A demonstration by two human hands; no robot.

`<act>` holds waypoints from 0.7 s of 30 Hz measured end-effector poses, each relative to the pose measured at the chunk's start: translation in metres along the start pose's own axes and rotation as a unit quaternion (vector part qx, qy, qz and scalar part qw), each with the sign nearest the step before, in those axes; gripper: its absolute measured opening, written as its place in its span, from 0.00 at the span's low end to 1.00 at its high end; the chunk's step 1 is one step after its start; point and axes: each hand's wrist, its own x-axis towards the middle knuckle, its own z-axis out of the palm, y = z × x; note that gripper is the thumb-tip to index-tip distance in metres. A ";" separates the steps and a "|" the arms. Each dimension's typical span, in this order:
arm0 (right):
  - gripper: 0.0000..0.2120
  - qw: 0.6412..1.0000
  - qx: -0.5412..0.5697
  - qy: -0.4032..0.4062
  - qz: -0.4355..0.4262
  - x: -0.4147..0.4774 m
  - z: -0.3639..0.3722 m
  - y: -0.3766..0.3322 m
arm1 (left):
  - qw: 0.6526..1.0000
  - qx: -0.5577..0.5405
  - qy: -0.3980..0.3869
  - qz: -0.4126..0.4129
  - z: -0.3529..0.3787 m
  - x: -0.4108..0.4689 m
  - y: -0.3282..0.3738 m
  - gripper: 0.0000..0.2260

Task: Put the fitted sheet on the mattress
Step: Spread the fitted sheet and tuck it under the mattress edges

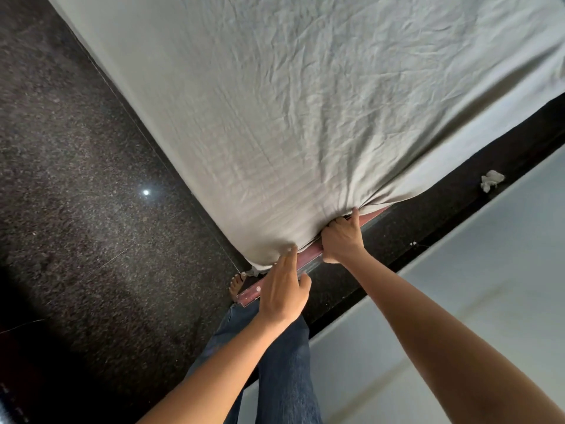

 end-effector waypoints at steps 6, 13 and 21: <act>0.16 0.993 0.063 0.042 -0.092 -0.008 0.004 0.028 | 0.992 0.116 -0.047 0.011 0.008 0.007 0.000 0.29; 0.15 0.949 0.183 0.256 -0.024 -0.024 0.016 0.056 | 0.956 0.159 -0.232 -0.086 -0.026 0.048 0.033 0.18; 0.19 0.985 0.072 0.148 -0.053 -0.006 0.012 0.095 | 0.996 -0.033 -0.076 -0.044 -0.020 0.051 0.097 0.14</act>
